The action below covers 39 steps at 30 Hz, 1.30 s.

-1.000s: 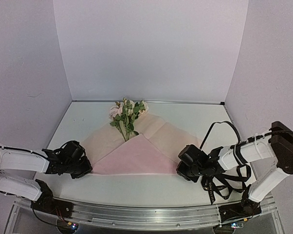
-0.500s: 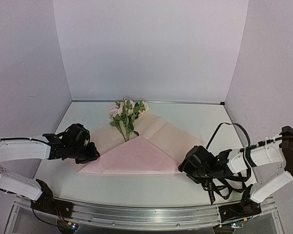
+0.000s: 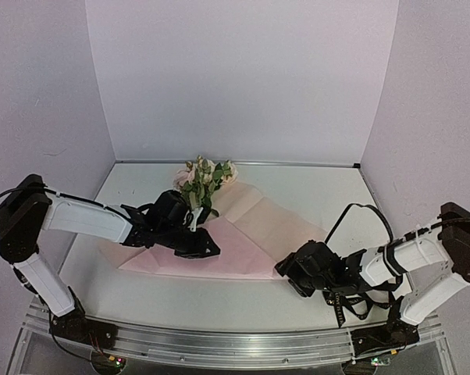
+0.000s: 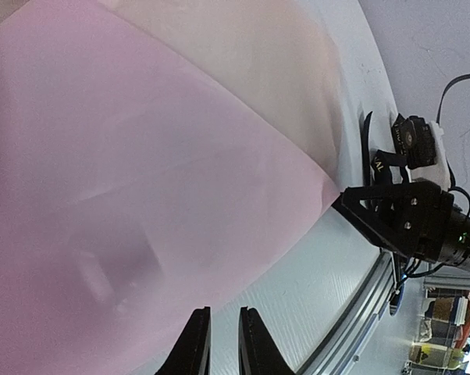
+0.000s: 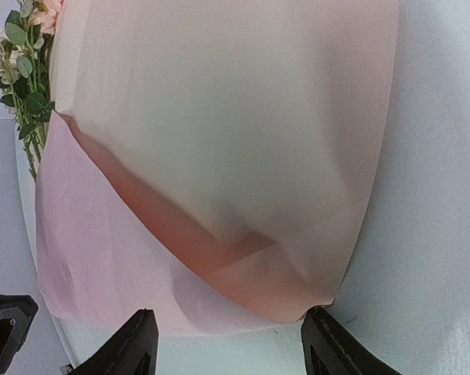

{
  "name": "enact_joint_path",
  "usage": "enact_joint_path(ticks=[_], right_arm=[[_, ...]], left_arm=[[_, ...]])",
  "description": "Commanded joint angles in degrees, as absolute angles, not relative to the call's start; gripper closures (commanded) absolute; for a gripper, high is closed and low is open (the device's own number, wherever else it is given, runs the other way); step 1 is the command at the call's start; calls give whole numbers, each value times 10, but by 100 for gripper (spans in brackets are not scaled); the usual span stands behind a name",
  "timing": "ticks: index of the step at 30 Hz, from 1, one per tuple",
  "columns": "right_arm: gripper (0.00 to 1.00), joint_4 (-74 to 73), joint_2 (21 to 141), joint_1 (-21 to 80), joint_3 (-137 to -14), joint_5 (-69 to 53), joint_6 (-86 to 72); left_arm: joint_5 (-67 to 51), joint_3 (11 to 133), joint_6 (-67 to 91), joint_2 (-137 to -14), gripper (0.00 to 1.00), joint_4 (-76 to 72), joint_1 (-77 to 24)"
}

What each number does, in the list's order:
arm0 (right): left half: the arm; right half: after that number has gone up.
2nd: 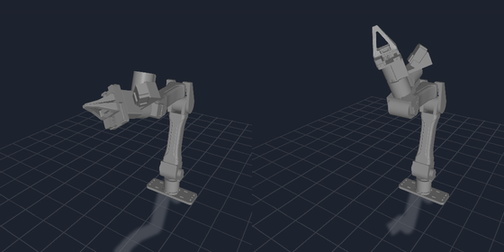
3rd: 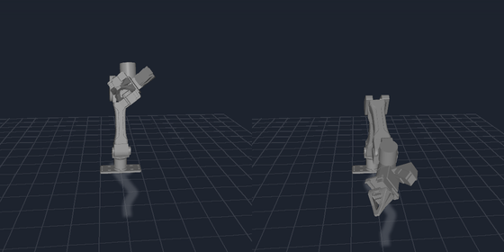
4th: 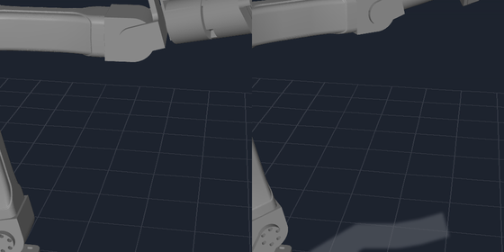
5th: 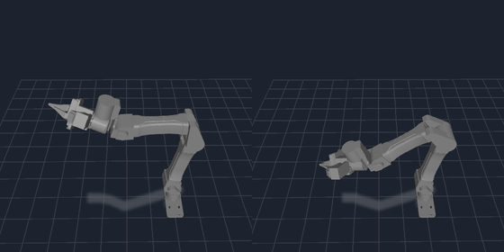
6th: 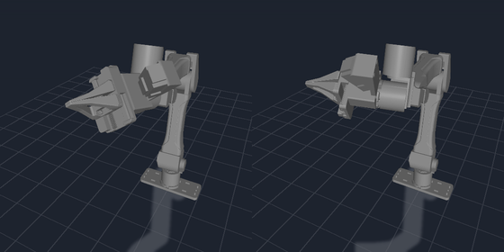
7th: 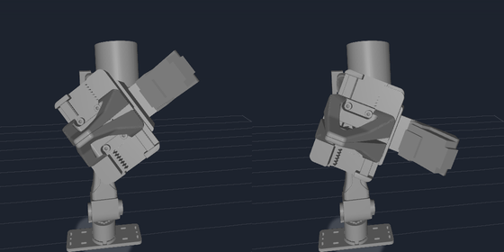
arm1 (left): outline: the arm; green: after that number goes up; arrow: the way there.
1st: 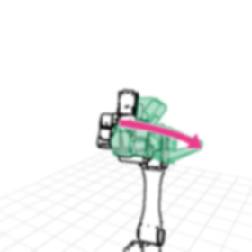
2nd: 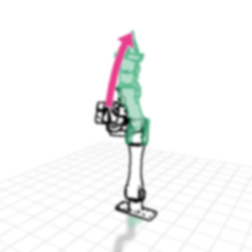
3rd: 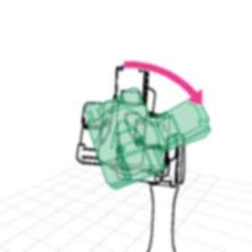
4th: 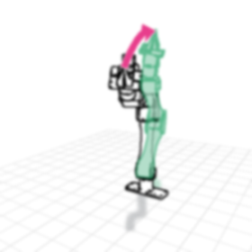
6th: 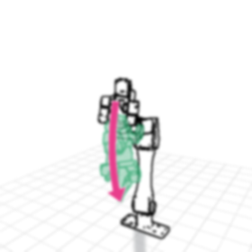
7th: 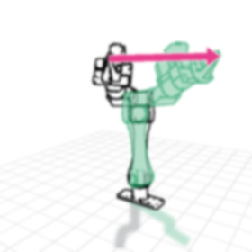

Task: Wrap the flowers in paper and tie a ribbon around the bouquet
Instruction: Press the fold line of the 1/4-folded wrapping paper, then pick up the one-fourth-folded wrapping paper from the center of the board.

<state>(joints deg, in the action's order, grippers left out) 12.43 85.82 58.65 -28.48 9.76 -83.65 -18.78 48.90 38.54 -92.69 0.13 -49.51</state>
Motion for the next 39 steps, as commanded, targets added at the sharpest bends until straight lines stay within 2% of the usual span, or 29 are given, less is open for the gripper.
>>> enact_joint_path(ticks=[1, 11, 16, 21, 29, 39], right_arm=[[36, 132, 876, 597, -250, 108, -868], [33, 124, 862, 624, -237, 125, -890], [34, 135, 858, 630, -226, 122, -908], [34, 83, 822, 636, -226, 135, -911], [45, 177, 890, 635, -237, 158, -879], [61, 272, 920, 629, -222, 204, -816]], left_arm=[[-236, 519, 370, -980, 86, -78, -492], [-220, 540, 396, -1073, 87, -50, -492], [-208, 544, 405, -1088, 87, -31, -492], [-205, 543, 407, -1091, 88, -24, -491], [-206, 540, 408, -1090, 88, -26, -491], [-211, 541, 407, -1088, 88, -24, -491]])
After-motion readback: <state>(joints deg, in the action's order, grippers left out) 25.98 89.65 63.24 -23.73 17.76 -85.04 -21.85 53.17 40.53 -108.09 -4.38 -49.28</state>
